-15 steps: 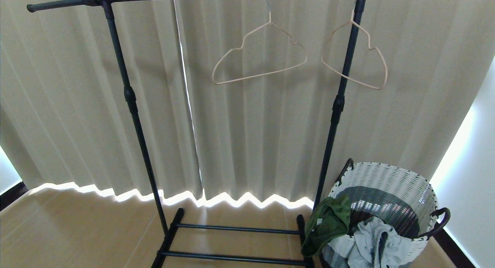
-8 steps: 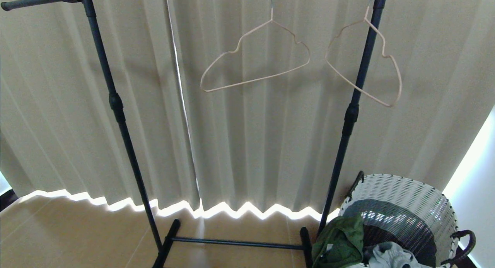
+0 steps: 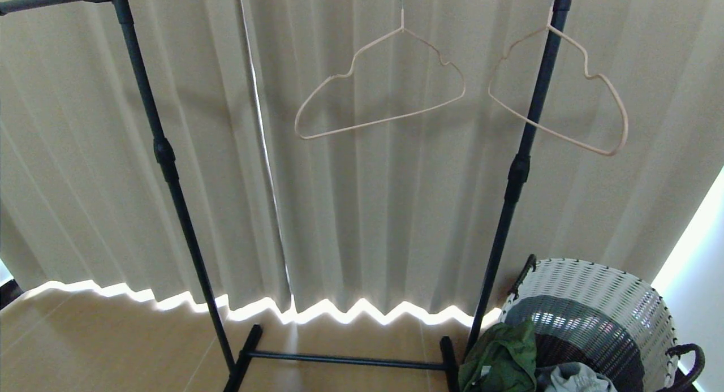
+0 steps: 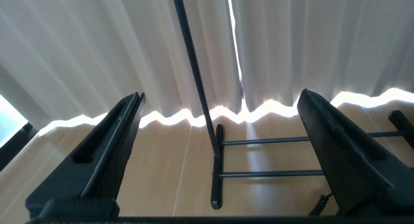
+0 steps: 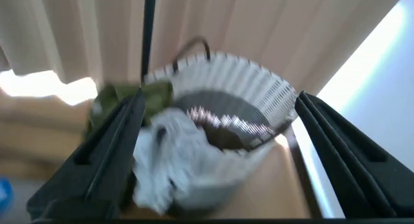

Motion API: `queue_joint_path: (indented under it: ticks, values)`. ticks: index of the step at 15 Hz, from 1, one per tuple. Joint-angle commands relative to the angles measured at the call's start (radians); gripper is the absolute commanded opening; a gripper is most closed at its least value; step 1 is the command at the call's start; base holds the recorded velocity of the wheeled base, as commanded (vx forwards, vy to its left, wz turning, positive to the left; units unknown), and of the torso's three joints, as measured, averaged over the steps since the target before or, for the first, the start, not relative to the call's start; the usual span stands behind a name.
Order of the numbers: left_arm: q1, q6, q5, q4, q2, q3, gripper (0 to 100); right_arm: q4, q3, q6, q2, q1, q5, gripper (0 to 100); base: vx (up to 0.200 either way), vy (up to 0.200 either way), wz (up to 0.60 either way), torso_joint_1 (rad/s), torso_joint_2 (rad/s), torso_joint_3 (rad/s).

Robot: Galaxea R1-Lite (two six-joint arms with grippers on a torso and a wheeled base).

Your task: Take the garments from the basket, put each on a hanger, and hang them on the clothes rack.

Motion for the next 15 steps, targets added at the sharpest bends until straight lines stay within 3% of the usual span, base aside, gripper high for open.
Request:
queue_joint_path:
  ticks: [1, 2, 4, 5, 9, 15]
  values:
    - [0.000, 0.000, 0.001, 0.000, 0.000, 0.000, 100, 0.046, -0.062, -0.124, 0.340, 0.009, -0.032, 100, 0.000, 0.000, 0.00, 0.000, 0.00, 0.000]
    - [0.000, 0.000, 0.001, 0.000, 0.000, 0.000, 100, 0.040, -0.062, -0.168, 0.472, 0.009, -0.058, 100, 0.000, 0.000, 0.00, 0.000, 0.00, 0.000]
    - [0.000, 0.000, 0.001, 0.000, 0.000, 0.000, 100, 0.040, -0.062, -0.187, 0.520, 0.009, -0.063, 100, 0.000, 0.000, 0.00, 0.000, 0.00, 0.000]
    - [0.000, -0.004, 0.002, 0.000, 0.000, 0.000, 100, -0.092, -0.050, -0.276, 0.814, 0.009, -0.062, 100, 0.000, 0.000, 0.00, 0.000, 0.00, 0.000]
    - [0.000, -0.005, 0.002, 0.000, 0.000, 0.000, 100, -0.293, -0.042, -0.401, 1.149, 0.012, -0.054, 100, 0.000, 0.000, 0.00, 0.000, 0.00, 0.000]
    - [0.000, -0.004, 0.002, 0.000, 0.000, 0.000, 100, -0.466, -0.039, -0.437, 1.480, 0.012, -0.057, 100, 0.000, 0.000, 0.00, 0.000, 0.00, 0.000]
